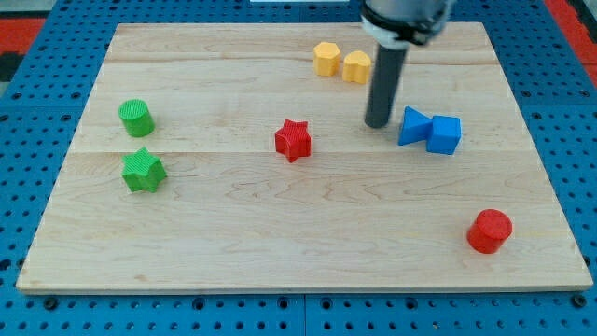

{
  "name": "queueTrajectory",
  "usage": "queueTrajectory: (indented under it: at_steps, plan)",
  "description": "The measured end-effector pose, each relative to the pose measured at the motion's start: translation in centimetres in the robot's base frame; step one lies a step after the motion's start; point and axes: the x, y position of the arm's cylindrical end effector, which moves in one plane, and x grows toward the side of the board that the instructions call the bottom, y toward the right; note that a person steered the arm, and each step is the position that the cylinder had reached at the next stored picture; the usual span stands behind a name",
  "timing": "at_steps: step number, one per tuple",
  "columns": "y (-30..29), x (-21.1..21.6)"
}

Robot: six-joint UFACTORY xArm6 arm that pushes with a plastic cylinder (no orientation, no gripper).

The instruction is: Push red star to the top left of red circle

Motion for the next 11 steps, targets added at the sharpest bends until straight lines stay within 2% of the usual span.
queueTrajectory:
  at_steps: [1, 2, 3, 5, 6, 7, 8, 9, 10, 11]
  plan:
    - [-5.2, -5.0]
    - [-8.7, -2.3]
    - [-9.1, 2.5]
    - [-9.6, 3.8]
    - [-12.2, 5.0]
    - [-11.1, 7.7]
    - [-5.7, 11.6]
    - [-4.9, 15.4]
    - [-2.7, 16.7]
    - [4.1, 17.3]
